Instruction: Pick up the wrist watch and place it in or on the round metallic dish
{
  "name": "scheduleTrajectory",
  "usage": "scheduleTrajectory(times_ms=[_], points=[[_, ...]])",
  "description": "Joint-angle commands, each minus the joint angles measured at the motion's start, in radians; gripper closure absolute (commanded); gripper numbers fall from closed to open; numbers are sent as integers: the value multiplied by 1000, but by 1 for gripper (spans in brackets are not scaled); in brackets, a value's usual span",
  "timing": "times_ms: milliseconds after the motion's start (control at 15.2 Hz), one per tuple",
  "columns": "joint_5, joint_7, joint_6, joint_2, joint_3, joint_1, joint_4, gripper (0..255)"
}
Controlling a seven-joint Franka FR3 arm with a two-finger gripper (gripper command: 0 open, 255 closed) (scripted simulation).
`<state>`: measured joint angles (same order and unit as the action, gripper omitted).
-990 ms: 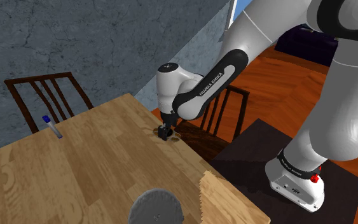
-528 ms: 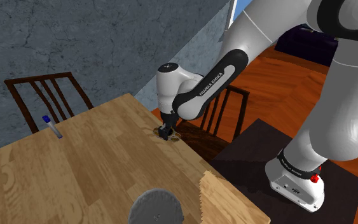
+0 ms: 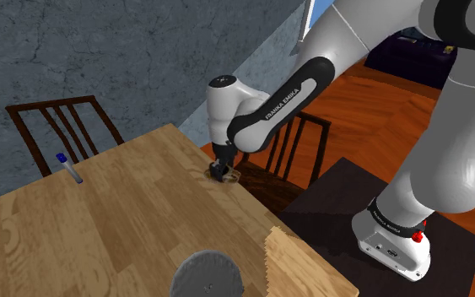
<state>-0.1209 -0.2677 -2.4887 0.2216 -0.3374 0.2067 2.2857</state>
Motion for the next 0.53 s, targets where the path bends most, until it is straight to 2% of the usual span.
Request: scheduleTrajectory(times_ms=[0, 462], points=[[15, 9, 23, -26, -7, -3, 2, 255], [59, 40, 110, -100, -19, -12, -16, 255]])
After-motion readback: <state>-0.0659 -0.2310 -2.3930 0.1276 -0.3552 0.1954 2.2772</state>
